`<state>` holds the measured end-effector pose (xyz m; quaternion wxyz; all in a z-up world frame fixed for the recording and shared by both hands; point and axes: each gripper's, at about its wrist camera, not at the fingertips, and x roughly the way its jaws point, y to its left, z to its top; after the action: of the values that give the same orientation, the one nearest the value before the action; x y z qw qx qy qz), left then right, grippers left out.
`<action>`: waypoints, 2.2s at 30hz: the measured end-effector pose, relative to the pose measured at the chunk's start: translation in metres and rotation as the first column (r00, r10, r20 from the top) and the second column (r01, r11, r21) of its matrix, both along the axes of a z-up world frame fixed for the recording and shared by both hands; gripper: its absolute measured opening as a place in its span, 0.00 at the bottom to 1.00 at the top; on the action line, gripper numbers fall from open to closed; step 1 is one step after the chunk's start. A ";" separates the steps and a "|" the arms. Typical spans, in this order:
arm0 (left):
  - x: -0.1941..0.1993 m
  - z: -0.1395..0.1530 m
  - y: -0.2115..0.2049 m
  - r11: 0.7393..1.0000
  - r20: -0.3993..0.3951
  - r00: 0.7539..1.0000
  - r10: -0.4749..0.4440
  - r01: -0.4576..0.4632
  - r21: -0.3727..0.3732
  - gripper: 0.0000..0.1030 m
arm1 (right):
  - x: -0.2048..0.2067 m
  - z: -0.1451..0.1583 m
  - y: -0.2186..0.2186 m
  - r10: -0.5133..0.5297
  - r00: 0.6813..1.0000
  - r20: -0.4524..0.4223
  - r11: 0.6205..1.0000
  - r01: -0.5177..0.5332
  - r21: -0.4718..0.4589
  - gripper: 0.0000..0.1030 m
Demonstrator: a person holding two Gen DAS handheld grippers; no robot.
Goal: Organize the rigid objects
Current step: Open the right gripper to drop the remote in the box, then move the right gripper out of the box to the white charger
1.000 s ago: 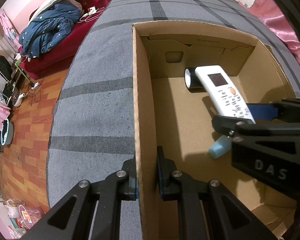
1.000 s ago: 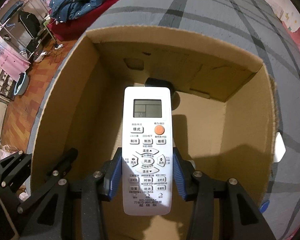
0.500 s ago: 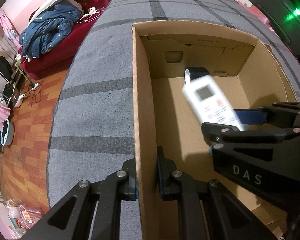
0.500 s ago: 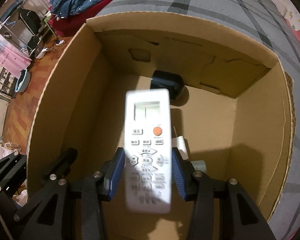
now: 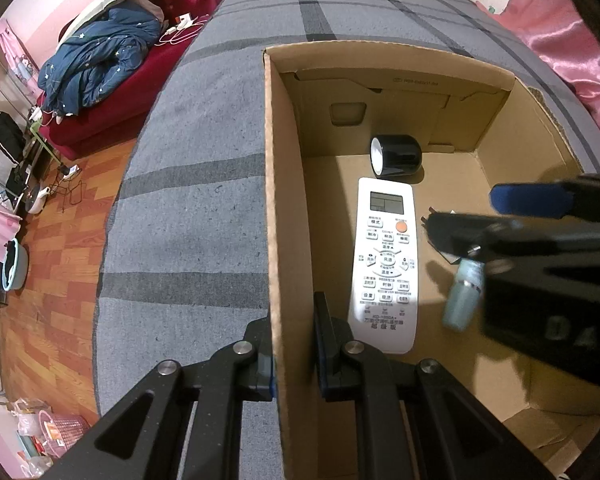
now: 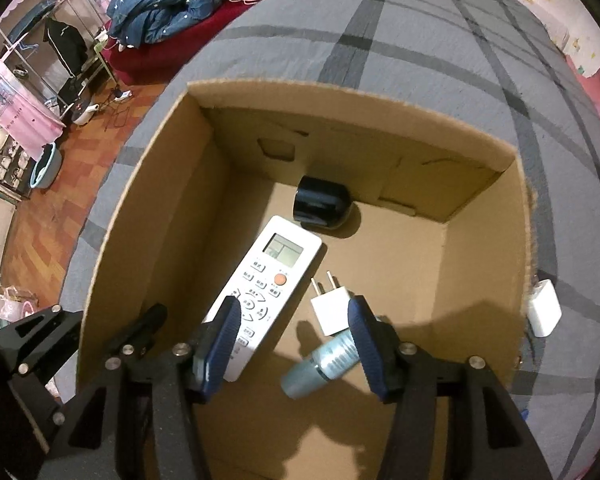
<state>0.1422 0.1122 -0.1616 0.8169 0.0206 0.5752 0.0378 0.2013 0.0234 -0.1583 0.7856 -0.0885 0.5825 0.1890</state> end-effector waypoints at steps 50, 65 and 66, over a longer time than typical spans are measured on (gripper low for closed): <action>0.000 0.000 0.004 1.000 0.001 1.000 0.009 -0.009 -0.016 0.13 | 0.039 0.034 -0.221 -0.269 0.956 0.115 0.961 0.274 -0.036 1.00; 0.000 -0.002 0.004 1.000 0.001 1.000 0.003 -0.003 -0.011 0.13 | 0.067 -0.040 -0.251 -0.332 0.943 0.028 0.942 0.333 -0.047 1.00; 0.000 -0.002 0.004 1.000 0.002 1.000 0.003 -0.003 -0.012 0.13 | 0.068 -0.044 -0.251 -0.333 0.942 0.026 0.941 0.334 -0.052 1.00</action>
<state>0.1419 0.1160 -0.1639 0.8176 0.0149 0.5745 0.0358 0.2696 -0.2279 -0.2024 0.8083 -0.0120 0.5876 0.0362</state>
